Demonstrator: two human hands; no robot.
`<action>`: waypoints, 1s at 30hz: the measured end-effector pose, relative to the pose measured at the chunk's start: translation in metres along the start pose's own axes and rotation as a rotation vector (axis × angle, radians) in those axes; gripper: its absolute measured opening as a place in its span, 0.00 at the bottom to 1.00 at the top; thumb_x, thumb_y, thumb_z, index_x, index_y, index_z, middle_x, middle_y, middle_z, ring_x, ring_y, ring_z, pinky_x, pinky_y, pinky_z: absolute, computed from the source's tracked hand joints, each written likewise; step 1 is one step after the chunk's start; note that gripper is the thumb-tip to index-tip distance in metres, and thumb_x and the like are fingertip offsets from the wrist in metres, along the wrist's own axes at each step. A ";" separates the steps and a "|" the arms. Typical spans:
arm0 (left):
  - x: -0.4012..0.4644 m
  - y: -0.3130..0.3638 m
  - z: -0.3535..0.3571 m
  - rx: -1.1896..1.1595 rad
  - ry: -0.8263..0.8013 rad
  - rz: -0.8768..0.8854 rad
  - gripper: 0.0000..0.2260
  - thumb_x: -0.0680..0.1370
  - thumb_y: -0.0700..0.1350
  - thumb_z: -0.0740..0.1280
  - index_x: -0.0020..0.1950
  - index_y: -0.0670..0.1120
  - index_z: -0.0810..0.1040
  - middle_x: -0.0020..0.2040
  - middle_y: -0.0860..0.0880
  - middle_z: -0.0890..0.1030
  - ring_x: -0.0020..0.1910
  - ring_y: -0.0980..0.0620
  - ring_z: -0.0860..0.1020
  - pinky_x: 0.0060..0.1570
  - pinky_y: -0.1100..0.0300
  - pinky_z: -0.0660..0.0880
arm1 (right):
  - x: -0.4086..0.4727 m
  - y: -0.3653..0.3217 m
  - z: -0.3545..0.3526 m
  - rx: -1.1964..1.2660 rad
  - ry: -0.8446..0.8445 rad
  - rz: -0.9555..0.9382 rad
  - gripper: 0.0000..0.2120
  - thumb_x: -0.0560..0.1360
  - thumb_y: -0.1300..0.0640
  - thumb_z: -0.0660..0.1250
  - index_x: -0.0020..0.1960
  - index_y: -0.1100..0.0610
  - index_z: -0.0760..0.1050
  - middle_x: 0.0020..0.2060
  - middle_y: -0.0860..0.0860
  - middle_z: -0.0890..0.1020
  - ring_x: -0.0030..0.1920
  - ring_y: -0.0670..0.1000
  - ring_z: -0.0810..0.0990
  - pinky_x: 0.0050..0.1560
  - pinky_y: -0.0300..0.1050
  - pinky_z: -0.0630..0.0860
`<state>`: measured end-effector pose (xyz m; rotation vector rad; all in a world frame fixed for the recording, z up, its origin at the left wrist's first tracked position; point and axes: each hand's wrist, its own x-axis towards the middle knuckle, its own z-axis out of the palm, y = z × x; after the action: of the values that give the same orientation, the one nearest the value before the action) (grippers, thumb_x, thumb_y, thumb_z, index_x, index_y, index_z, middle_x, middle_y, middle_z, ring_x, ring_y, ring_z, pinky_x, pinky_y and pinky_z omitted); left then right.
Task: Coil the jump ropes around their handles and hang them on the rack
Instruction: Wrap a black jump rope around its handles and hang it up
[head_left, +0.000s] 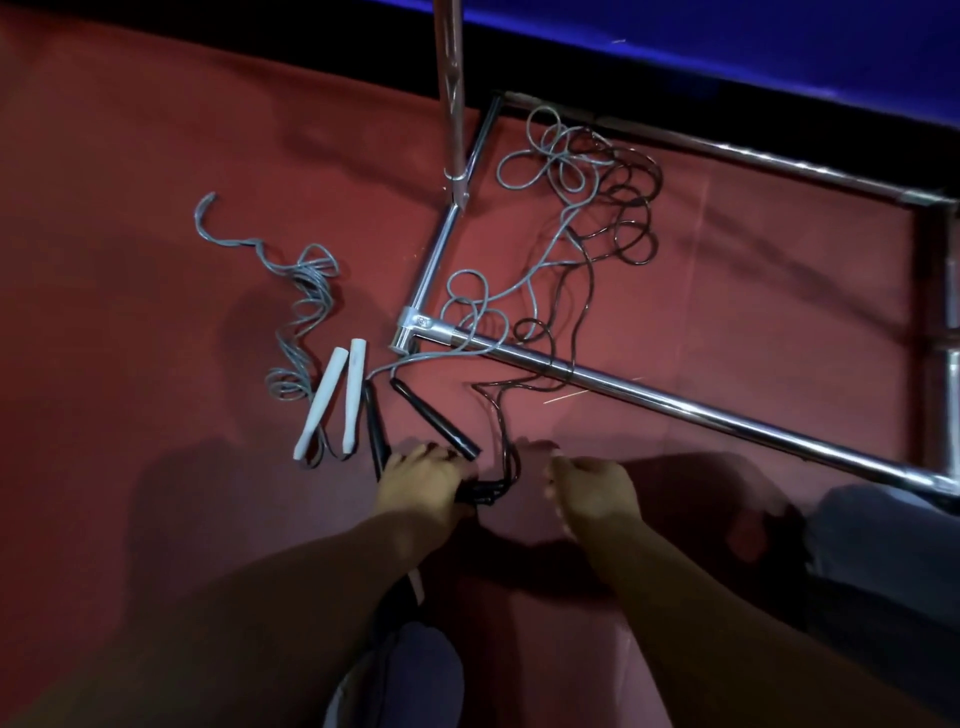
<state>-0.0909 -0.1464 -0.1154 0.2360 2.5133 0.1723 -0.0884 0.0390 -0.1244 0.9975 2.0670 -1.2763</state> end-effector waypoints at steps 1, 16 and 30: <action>0.002 0.000 0.000 -0.037 -0.002 -0.006 0.18 0.77 0.56 0.68 0.66 0.54 0.76 0.66 0.53 0.75 0.69 0.48 0.69 0.64 0.55 0.67 | -0.002 -0.004 -0.004 -0.010 0.007 -0.007 0.28 0.62 0.33 0.61 0.37 0.58 0.82 0.38 0.59 0.85 0.38 0.57 0.79 0.50 0.60 0.79; -0.031 0.065 -0.181 -0.458 0.203 0.284 0.07 0.79 0.50 0.70 0.50 0.47 0.80 0.38 0.51 0.79 0.40 0.50 0.76 0.41 0.57 0.71 | -0.092 -0.123 -0.101 0.407 -0.110 -0.141 0.20 0.84 0.45 0.57 0.50 0.59 0.78 0.33 0.53 0.83 0.28 0.51 0.74 0.30 0.40 0.71; -0.252 0.229 -0.356 -0.754 0.328 0.604 0.07 0.83 0.47 0.63 0.54 0.44 0.76 0.37 0.43 0.82 0.30 0.48 0.80 0.36 0.56 0.77 | -0.302 -0.168 -0.318 0.406 -0.026 -1.157 0.12 0.82 0.52 0.59 0.56 0.51 0.82 0.54 0.48 0.85 0.59 0.49 0.81 0.61 0.48 0.74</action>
<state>-0.0657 -0.0005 0.3543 0.6773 2.3998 1.4541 -0.0552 0.1812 0.3222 -0.2367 2.4622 -2.2690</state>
